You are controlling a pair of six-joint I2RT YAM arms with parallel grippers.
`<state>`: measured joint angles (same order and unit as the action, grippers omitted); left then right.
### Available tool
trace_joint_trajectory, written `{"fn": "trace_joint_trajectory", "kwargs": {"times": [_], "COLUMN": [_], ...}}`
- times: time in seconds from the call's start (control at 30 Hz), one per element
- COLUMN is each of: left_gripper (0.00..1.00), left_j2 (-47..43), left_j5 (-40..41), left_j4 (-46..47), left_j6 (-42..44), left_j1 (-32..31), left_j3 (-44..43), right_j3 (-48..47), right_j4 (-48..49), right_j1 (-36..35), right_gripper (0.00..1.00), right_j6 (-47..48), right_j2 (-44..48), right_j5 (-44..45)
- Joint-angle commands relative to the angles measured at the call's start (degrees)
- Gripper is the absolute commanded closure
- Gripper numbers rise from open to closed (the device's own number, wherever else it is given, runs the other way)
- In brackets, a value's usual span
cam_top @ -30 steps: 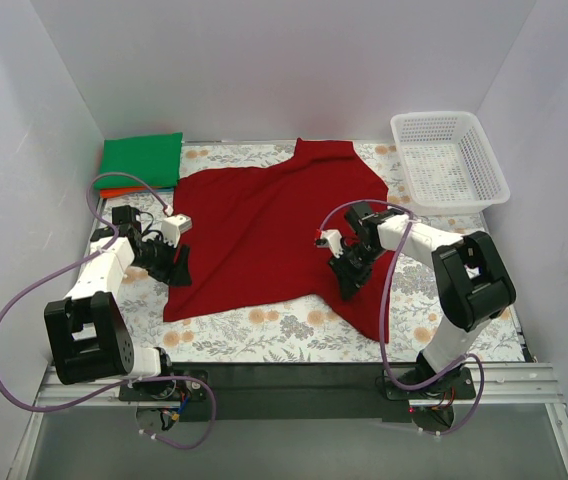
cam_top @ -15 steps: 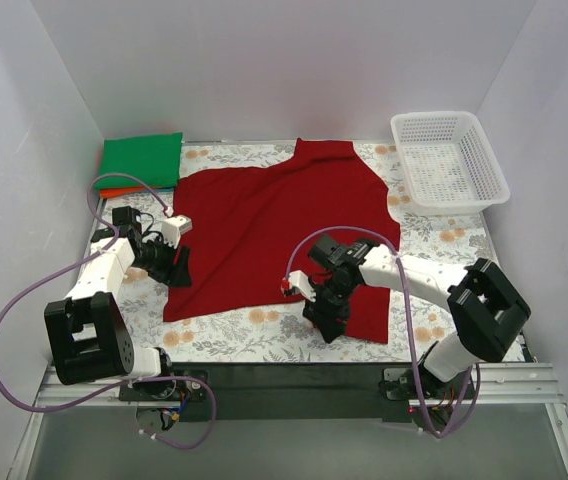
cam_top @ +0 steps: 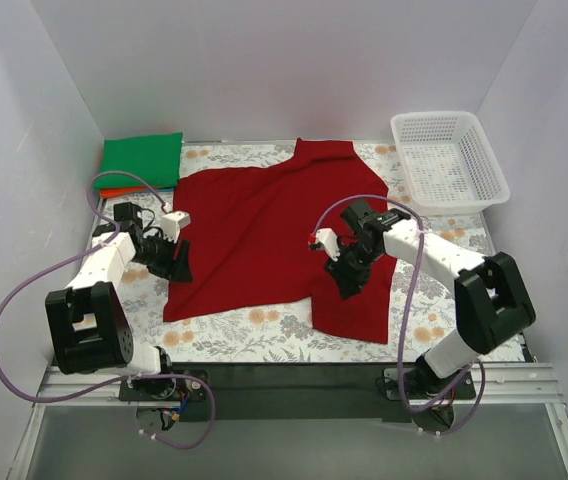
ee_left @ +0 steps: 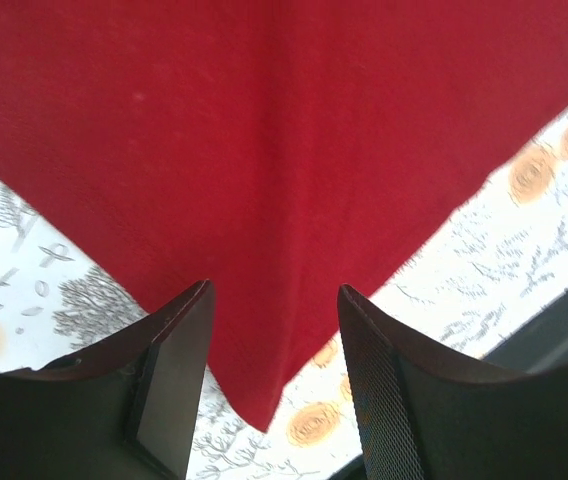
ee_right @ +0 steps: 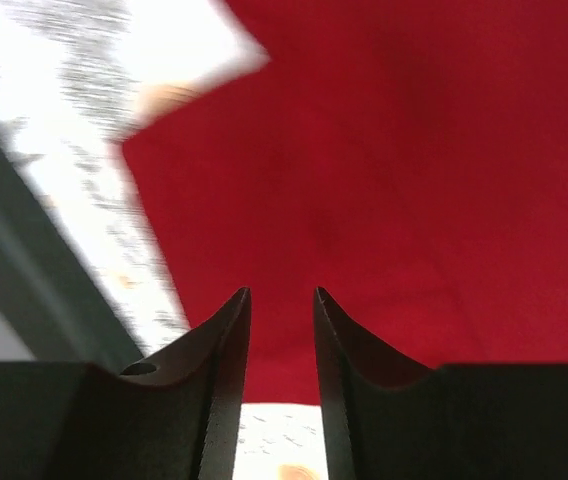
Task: Fold and stack the t-shirts
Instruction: Flatten the tshirt out
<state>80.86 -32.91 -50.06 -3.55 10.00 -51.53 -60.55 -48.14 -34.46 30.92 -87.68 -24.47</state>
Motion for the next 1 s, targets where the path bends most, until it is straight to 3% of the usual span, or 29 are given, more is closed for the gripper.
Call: {"fn": "trace_joint_trajectory", "kwargs": {"times": [0.0, 0.27, 0.47, 0.67, 0.83, 0.97], "left_gripper": [0.49, 0.53, 0.66, 0.68, 0.69, 0.68], "left_j2": [2.19, 8.43, 14.5, 12.23, 7.48, 5.89], "left_j5": [2.75, 5.92, 14.35, 17.34, 19.11, 15.34], "left_j4": [4.53, 9.72, 14.19, 8.68, 4.89, 0.16], "left_j6": [-3.56, -6.73, -8.93, -4.19, 1.09, 0.57], "left_j1": [-0.15, -0.24, 0.46, 5.38, 6.88, 6.96], "left_j3": [-2.7, -2.09, -0.34, 0.37, 1.52, -3.66], "right_j3": [-1.93, 3.15, 11.59, 19.06, 13.48, 3.64], "right_j4": [1.29, 3.23, 3.76, -1.07, -11.51, -15.76], "right_j1": [5.01, 7.3, 7.12, -1.82, -10.44, -8.0], "right_gripper": [0.63, 0.65, 0.66, 0.66, 0.64, 0.6], "right_j6": [1.25, 6.34, 10.3, 11.62, 12.67, 13.91], "right_j2": [-4.07, -9.26, -8.65, -1.37, 4.08, 4.71], "right_j5": [7.41, 16.46, 19.8, 18.07, 9.91, 7.42]}}
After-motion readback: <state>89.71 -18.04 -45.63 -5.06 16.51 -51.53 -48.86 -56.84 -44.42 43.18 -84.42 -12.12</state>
